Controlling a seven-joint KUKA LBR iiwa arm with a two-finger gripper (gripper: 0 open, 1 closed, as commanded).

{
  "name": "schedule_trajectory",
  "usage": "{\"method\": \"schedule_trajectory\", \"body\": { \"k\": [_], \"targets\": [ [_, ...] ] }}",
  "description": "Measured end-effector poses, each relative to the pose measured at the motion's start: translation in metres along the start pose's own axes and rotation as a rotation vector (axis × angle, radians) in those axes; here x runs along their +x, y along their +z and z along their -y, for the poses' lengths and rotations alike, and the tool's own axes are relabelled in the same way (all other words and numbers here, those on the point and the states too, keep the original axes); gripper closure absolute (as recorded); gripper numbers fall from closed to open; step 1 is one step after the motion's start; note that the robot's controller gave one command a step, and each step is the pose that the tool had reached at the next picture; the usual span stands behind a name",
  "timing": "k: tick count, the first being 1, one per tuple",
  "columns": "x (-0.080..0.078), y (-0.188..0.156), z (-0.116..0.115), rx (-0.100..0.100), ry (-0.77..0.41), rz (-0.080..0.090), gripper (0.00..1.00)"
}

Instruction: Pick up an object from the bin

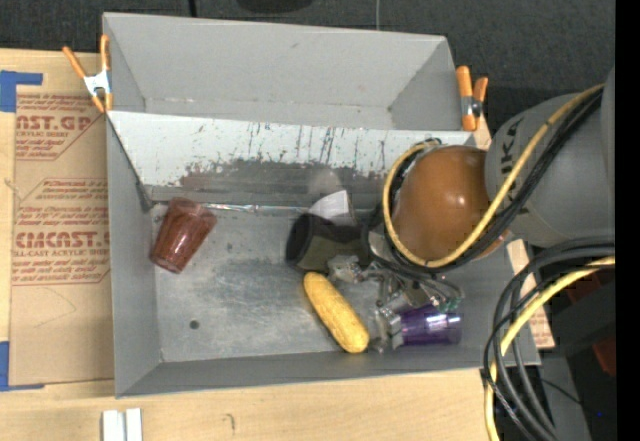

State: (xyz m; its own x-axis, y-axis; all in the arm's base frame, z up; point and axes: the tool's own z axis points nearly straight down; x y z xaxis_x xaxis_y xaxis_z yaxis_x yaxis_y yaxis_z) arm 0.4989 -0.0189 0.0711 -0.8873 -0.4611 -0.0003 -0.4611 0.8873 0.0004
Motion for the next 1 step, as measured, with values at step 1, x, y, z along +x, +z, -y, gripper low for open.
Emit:
{"method": "schedule_trajectory", "body": {
  "k": [1],
  "targets": [
    [-0.012, 0.0006, -0.0129, -0.001, 0.087, 0.001, 0.0]
  ]
}}
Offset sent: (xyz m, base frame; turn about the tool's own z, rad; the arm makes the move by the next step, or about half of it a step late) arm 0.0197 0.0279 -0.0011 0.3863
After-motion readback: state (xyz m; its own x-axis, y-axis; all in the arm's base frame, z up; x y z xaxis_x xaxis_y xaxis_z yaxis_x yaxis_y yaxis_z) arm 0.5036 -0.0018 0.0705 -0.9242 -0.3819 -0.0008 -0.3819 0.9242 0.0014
